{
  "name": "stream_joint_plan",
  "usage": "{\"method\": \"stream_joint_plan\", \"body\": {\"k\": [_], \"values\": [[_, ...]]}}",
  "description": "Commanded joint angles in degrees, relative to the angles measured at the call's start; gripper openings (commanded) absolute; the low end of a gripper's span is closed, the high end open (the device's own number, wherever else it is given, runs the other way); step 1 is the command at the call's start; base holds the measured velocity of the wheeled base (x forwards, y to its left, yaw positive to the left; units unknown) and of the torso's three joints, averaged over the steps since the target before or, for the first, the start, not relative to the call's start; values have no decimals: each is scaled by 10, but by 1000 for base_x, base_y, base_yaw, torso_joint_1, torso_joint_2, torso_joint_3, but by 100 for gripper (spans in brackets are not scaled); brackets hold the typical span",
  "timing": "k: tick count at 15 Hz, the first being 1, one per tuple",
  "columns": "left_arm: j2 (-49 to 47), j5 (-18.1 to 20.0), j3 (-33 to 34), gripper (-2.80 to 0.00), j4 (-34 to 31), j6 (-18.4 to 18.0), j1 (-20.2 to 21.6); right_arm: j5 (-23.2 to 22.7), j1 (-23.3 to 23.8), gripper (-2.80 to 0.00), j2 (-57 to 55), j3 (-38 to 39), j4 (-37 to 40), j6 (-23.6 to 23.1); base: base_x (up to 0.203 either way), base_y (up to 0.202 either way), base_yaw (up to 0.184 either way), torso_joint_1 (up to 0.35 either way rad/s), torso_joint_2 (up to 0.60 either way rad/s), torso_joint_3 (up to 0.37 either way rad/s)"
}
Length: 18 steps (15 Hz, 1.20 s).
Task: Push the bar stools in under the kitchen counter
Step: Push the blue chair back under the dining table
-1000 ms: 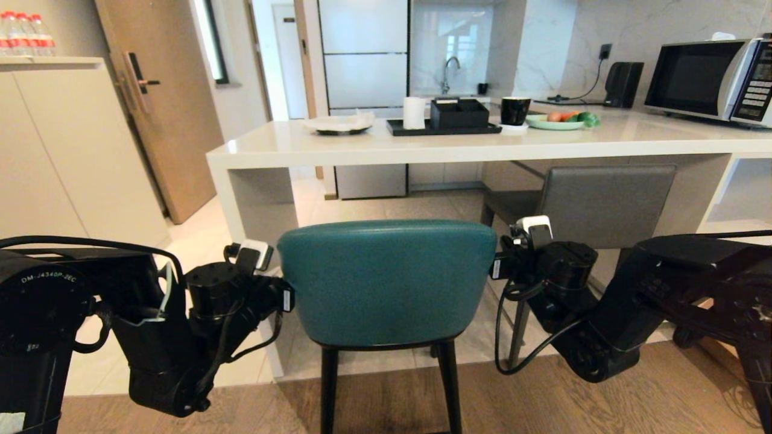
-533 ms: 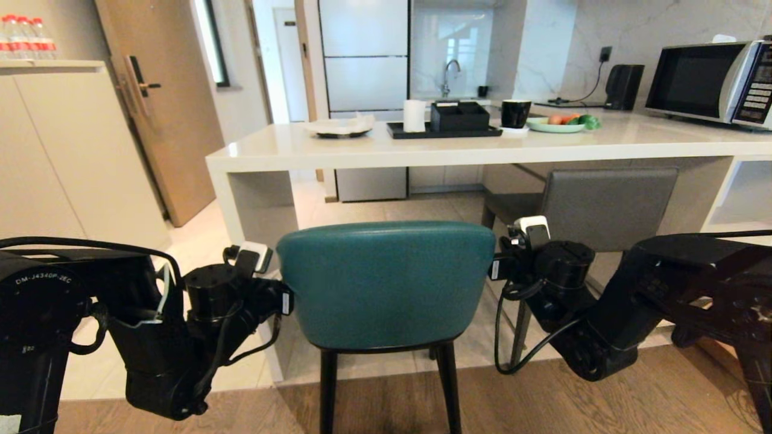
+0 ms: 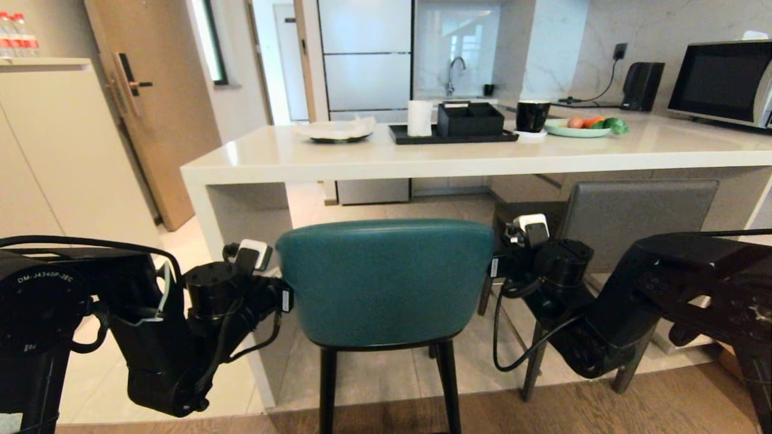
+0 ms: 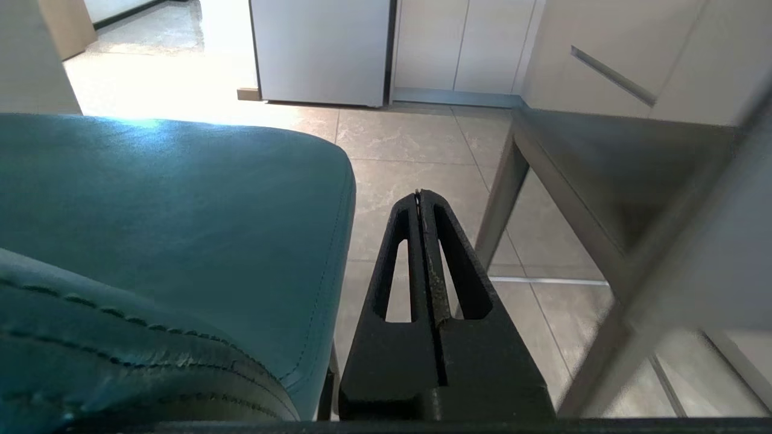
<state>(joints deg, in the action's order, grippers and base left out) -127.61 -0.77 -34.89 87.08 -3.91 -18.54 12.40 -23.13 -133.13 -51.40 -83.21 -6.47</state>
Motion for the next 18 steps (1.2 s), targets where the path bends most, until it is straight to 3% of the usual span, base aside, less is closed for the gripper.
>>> {"method": "stream_joint_plan", "body": {"k": [1,11,18], "values": [[3,1,3,-280,6,0,1,1,-11,-280,2,-7,-3,0,189,0,1,7,2,0],[13,4,-3,-280,6,0,8,5,-21,-280,7,-17,-4,1,182,0,2,3,4,1],[9,1,-7,-280,6,0,14,7,-22,-280,2,-29,-4,1,0,0,0,0,0,0]]}}
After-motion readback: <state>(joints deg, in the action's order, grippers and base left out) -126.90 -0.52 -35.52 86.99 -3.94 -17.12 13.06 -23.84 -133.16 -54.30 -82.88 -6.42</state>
